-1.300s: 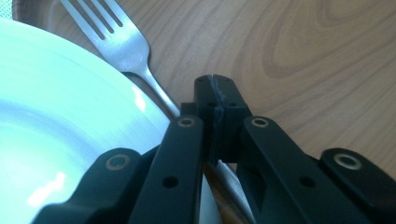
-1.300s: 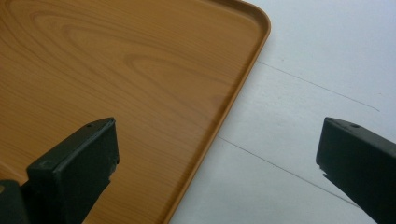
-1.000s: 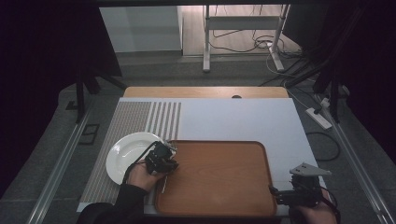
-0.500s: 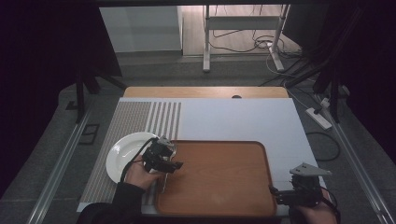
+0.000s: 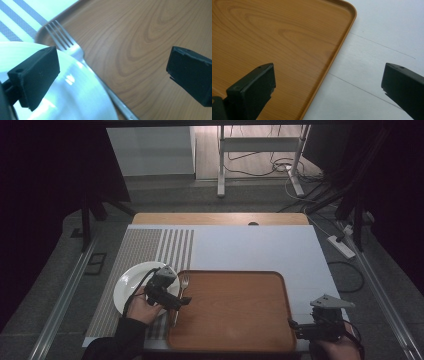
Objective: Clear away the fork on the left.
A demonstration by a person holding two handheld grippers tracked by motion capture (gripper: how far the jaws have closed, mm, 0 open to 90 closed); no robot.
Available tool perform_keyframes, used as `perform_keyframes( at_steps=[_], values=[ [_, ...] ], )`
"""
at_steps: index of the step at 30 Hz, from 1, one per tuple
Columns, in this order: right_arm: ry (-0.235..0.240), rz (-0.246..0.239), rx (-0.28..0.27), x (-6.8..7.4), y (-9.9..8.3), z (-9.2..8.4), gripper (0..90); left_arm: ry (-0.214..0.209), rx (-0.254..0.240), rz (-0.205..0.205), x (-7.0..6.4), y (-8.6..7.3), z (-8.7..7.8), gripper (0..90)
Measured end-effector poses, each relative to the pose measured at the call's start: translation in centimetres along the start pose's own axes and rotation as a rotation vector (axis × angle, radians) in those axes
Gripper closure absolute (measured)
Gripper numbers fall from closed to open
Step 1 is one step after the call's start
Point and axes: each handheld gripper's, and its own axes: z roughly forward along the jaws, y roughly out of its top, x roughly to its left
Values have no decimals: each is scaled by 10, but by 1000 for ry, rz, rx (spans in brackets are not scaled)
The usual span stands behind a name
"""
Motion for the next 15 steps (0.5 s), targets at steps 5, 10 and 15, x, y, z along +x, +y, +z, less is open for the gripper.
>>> perform_keyframes(
  at_steps=[5, 10, 15],
  values=[
    [-1, 0, 0, 0, 0, 0, 0, -13, -32, -13, 5, -7, -7, 0],
    [0, 2, 1, 0, 0, 0, 0, -13, -47, -36, 8, -15, -14, 0],
    [-1, 0, 1, 0, 0, 0, 0, -5, -63, -45, 10, -22, -22, 0]
  ],
)
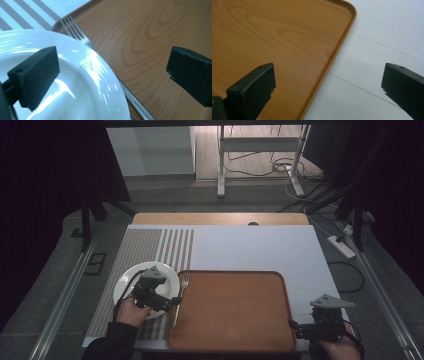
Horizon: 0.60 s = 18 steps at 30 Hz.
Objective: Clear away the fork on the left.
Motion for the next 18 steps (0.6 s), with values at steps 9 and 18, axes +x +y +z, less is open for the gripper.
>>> perform_keyframes(
  at_steps=[9, 18],
  values=[
    [-1, -30, 2, 3, 0, 0, 0, 6, -24, -45, 3, -10, -12, 0],
    [3, -35, 3, 4, 0, 0, 0, 26, -27, -73, 4, -22, -22, 0]
  ],
)
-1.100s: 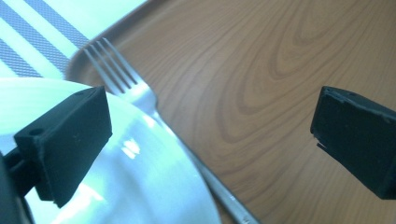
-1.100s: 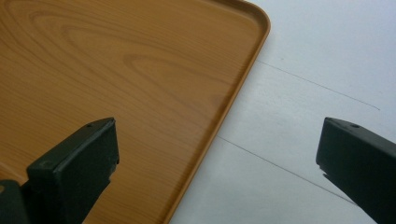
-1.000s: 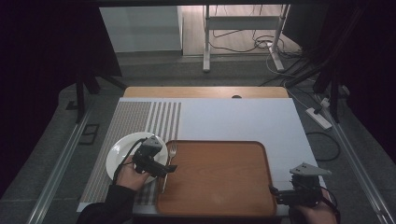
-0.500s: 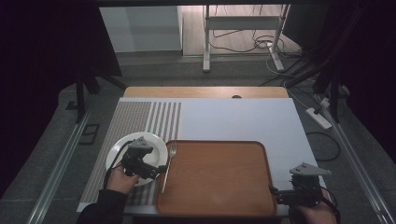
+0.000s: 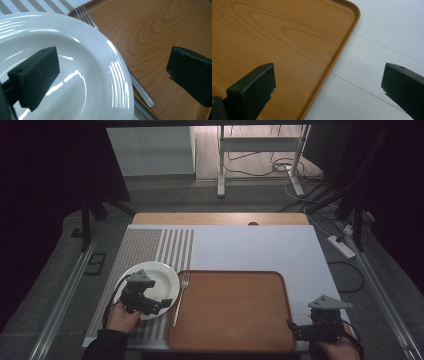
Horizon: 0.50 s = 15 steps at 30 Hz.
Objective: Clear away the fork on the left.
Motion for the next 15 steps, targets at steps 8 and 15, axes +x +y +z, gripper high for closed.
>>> perform_keyframes(
  at_steps=[8, 15],
  values=[
    [-10, 4, 1, -1, 0, 0, 0, 18, -10, -36, 3, -13, -11, 0],
    [-13, 5, 2, -1, 0, 0, 0, 30, -4, -49, 3, -23, -18, 0]
  ],
)
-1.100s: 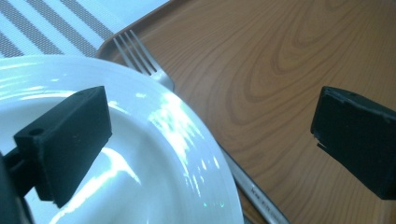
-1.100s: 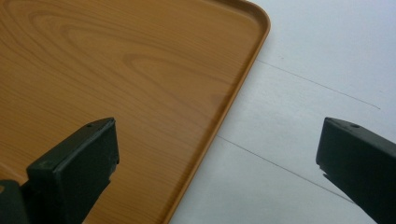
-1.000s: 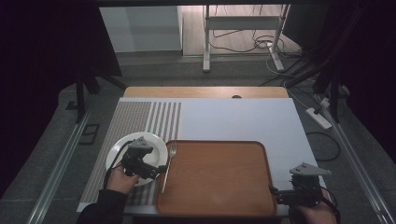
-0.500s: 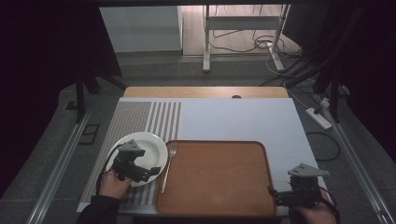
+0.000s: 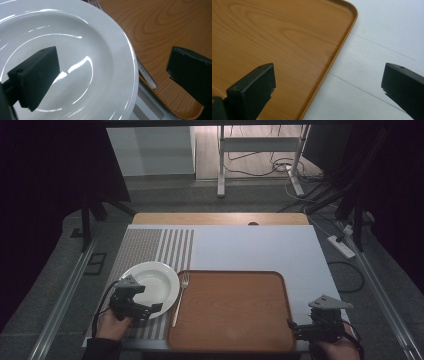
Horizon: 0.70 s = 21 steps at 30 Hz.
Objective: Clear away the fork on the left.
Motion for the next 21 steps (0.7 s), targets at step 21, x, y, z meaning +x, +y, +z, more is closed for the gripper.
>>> perform_keyframes(
  at_steps=[21],
  values=[
    [-7, 8, 0, 0, 0, 0, 0, 55, -37, -31, -3, -23, -25, 0]
  ],
)
